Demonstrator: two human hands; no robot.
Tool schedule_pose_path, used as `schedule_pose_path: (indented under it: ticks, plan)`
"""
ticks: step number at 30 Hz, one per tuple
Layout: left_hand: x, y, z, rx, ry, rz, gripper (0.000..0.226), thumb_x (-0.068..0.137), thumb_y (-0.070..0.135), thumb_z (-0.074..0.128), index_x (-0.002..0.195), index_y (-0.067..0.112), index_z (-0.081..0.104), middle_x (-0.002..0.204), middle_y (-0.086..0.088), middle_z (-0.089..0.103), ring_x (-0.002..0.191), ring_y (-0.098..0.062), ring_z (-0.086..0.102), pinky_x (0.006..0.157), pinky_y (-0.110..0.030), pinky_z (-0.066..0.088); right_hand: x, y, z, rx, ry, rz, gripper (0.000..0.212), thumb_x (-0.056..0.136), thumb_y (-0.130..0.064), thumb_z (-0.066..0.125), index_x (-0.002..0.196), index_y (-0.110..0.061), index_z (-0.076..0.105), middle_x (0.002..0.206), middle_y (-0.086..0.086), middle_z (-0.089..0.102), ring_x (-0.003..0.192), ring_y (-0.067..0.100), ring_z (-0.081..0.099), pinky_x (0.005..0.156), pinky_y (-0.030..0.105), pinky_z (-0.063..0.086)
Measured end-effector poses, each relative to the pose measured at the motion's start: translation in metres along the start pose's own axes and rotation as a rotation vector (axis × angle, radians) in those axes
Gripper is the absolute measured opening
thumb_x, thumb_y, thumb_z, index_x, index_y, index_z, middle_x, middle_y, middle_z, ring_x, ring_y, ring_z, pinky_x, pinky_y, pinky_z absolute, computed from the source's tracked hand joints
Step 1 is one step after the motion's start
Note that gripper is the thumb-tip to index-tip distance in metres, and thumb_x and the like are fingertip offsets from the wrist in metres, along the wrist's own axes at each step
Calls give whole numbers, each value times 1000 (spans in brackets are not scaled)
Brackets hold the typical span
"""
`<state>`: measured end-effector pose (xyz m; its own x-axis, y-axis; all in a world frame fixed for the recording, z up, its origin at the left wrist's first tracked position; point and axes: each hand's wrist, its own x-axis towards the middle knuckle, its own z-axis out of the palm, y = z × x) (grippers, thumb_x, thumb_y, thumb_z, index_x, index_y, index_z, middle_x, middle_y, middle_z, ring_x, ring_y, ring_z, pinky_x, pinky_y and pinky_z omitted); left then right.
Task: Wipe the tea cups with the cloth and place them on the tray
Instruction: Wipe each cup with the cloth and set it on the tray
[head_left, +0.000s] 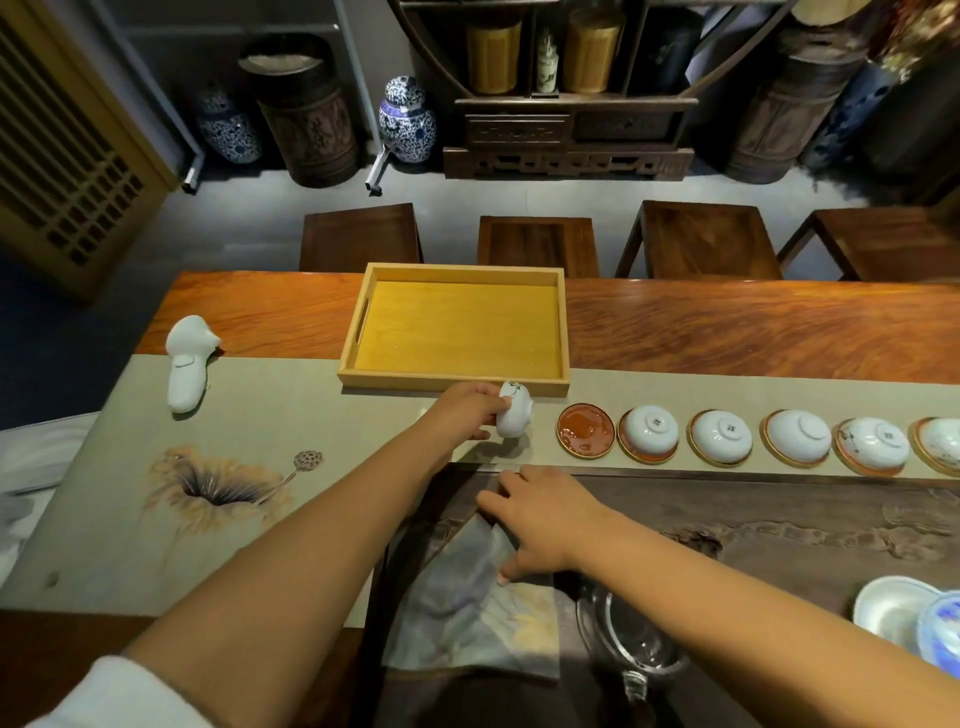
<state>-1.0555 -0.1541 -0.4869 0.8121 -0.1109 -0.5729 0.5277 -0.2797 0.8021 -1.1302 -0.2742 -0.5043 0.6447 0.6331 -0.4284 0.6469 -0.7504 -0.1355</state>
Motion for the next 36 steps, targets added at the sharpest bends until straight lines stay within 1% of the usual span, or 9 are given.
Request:
schedule_pose_path:
  ticks: [6, 8, 11, 14, 19, 25, 28, 32, 36]
  plan:
    - [-7, -7, -7, -65, 41, -18, 17, 91, 9, 53, 107, 4, 58, 98, -11, 58, 75, -15, 55, 59, -22, 42, -3, -5, -3, 217, -33, -17, 34, 73, -38, 64, 94, -11, 66, 103, 11, 49, 96, 26, 43, 75, 34, 29]
    - [-9, -7, -9, -89, 45, -9, 16, 91, 8, 53, 106, 5, 58, 96, -12, 57, 70, -12, 54, 59, -22, 41, -10, 3, -8, 478, -21, 39, 15, 70, -30, 68, 72, -17, 61, 91, 12, 51, 83, 21, 45, 67, 31, 33]
    - [-11, -2, -10, -145, 57, 1, 17, 90, 6, 53, 106, 3, 59, 87, -10, 57, 68, -12, 52, 58, -22, 40, -25, 24, -24, 858, 44, 167, 31, 69, -15, 70, 53, -21, 44, 63, -2, 49, 58, 8, 44, 50, 23, 30]
    - [-11, 10, -8, -185, 43, 44, 7, 91, 6, 52, 93, 6, 58, 73, -5, 53, 64, -12, 50, 57, -22, 38, -43, 49, -43, 1032, 160, 264, 32, 70, -5, 69, 56, -22, 46, 60, -8, 47, 54, 1, 45, 51, 18, 34]
    - [-11, 32, -5, -297, 70, 123, 26, 92, 9, 50, 114, -3, 57, 77, -4, 58, 66, -13, 53, 54, -18, 46, -69, 91, -62, 969, 279, 453, 21, 72, -9, 66, 78, -17, 48, 66, 1, 52, 63, 16, 48, 55, 29, 36]
    - [-17, 59, 13, -409, -19, 161, 26, 91, 12, 52, 113, -1, 58, 80, -5, 58, 72, -13, 52, 65, -20, 47, -77, 109, -84, 1069, 619, 715, 56, 77, -16, 62, 128, -15, 39, 106, 10, 60, 88, 25, 59, 62, 30, 48]
    - [-22, 72, 26, -409, -76, 182, 28, 92, 11, 51, 116, -1, 56, 87, -8, 60, 78, -15, 55, 69, -21, 48, -75, 105, -102, 1137, 806, 613, 48, 78, -19, 61, 126, -19, 50, 112, 3, 59, 95, 19, 59, 75, 33, 50]
    - [-25, 85, 38, -438, -91, 210, 26, 91, 8, 51, 114, -1, 56, 84, -8, 61, 75, -15, 57, 67, -20, 49, -74, 94, -119, 1406, 762, 423, 17, 85, -28, 56, 100, -26, 64, 98, -1, 64, 92, 17, 60, 79, 35, 49]
    - [-27, 90, 42, -434, -114, 219, 23, 90, 7, 50, 110, -2, 59, 79, -7, 61, 70, -13, 58, 64, -17, 50, -77, 93, -116, 1468, 789, 388, 24, 90, -31, 53, 105, -18, 67, 102, 6, 66, 96, 19, 62, 81, 29, 50]
